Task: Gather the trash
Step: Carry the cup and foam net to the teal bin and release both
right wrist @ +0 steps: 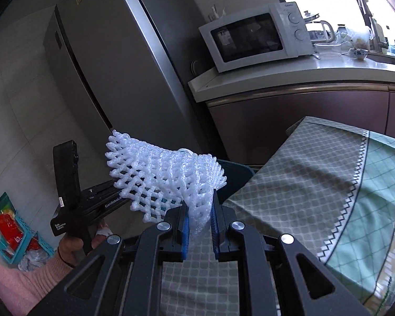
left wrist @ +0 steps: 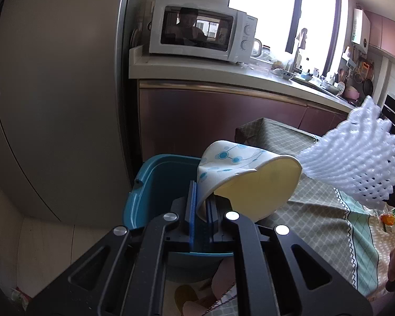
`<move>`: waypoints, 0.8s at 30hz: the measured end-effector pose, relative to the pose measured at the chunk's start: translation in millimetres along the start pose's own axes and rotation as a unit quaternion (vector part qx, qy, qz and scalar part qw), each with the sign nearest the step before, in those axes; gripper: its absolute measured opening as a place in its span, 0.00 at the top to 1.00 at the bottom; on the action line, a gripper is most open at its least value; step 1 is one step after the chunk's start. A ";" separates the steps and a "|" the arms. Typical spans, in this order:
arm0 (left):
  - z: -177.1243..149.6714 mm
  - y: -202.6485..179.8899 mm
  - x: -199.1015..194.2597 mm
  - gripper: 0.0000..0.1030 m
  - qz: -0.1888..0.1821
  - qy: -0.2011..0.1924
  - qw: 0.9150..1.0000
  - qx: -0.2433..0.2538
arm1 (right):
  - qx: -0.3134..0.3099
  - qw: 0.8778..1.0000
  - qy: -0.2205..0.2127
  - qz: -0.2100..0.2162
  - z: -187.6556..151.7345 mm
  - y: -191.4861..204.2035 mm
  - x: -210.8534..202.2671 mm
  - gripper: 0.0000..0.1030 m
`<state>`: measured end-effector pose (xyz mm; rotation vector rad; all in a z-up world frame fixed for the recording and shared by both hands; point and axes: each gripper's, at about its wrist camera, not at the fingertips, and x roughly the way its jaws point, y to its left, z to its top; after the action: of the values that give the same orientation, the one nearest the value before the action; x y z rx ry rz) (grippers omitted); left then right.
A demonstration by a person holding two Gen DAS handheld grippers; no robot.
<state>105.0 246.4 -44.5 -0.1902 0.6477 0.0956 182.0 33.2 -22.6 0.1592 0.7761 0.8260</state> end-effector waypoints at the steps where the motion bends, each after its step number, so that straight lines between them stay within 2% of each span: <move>1: -3.3 5.3 5.6 0.93 0.004 0.006 1.000 -0.003 | 0.004 1.000 0.010 0.002 3.4 0.5 11.5 0.87; 7: -9.1 20.2 40.2 0.93 0.018 0.041 0.999 -0.009 | 0.027 0.998 0.060 0.001 15.4 -2.7 67.3 0.87; 15: -13.4 28.0 76.5 0.92 0.020 0.073 0.997 -0.021 | 0.041 0.993 0.108 -0.031 19.3 -8.7 117.2 0.79; 17: -11.1 28.9 83.4 0.88 0.023 0.076 0.997 -0.022 | 0.044 0.991 0.115 -0.043 20.6 -10.4 126.5 0.70; 20: -15.0 28.8 88.3 0.86 0.022 0.078 0.996 -0.022 | 0.039 0.992 0.112 -0.054 21.8 -10.7 131.0 0.62; 24: -20.6 28.0 97.9 0.80 0.019 0.082 0.996 -0.018 | 0.036 0.992 0.105 -0.056 20.3 -13.7 131.5 0.58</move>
<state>166.5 272.4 -124.2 -0.2224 0.8144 0.1303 259.8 120.8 -87.1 0.0932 1.0051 0.7146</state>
